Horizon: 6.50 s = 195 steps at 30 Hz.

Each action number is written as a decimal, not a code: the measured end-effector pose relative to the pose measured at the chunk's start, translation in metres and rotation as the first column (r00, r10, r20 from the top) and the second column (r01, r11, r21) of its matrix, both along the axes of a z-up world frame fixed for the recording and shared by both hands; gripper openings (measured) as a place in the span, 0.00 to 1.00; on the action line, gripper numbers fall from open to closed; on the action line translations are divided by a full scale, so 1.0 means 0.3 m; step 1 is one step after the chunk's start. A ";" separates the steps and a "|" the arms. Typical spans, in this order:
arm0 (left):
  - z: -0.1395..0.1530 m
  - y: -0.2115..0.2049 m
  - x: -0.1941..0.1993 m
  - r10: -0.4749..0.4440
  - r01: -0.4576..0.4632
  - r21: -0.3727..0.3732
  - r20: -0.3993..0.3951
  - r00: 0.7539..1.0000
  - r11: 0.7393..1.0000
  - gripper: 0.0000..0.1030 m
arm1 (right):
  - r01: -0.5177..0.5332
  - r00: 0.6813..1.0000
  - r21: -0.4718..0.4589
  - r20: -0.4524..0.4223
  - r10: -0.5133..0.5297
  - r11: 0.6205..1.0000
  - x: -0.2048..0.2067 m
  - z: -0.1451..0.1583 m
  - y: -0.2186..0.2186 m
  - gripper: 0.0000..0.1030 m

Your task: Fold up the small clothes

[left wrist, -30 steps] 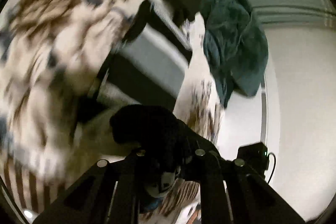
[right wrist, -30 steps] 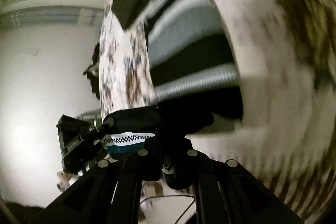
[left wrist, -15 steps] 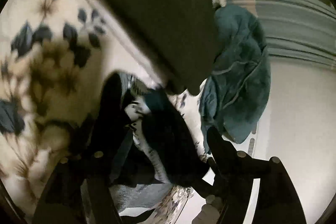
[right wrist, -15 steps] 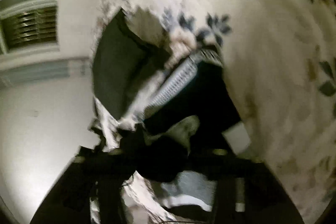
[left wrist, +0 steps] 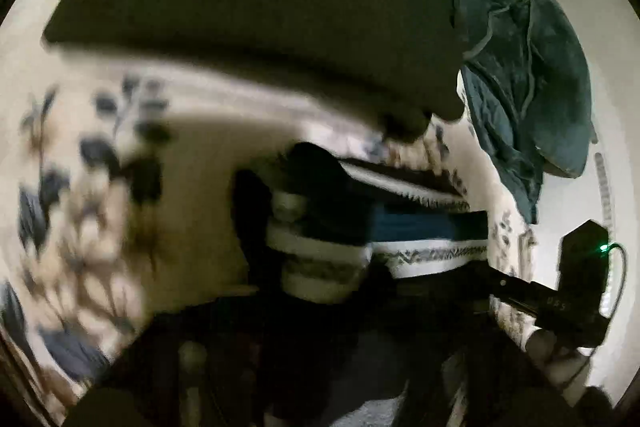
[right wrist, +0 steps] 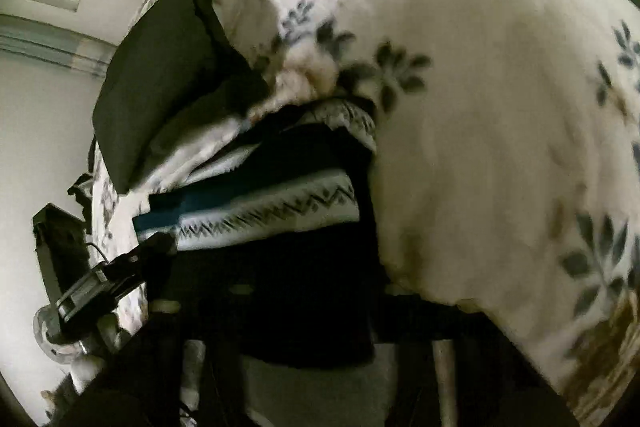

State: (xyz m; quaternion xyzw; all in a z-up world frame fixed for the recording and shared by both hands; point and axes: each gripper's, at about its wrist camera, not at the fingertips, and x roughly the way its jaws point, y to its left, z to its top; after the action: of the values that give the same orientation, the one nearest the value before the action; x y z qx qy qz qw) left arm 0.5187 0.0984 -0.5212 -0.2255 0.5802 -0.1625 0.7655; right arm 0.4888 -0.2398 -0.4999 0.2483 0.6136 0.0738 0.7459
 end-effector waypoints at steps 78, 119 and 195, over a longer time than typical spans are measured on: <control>0.082 0.158 -0.490 0.194 -0.163 0.200 -0.146 0.970 0.966 0.86 | 0.016 0.964 0.075 -0.267 0.004 0.997 -0.630 0.002 -0.113 0.68; -0.062 0.156 -0.121 0.277 -0.235 0.197 -0.222 0.935 0.952 0.70 | -0.097 0.984 0.001 -0.147 0.096 0.995 -0.130 0.003 -0.163 0.35; -0.114 0.095 -0.424 0.126 -0.124 0.023 -0.260 0.957 0.992 0.88 | -0.075 0.937 0.299 -0.305 0.170 0.951 -0.289 -0.163 -0.285 0.71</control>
State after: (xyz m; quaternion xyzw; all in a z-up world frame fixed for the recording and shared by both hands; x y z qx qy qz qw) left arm 0.3916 0.1269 -0.5552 -0.2786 0.6611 -0.0808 0.6920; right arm 0.4022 -0.3254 -0.5489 0.3219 0.7265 0.1653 0.5842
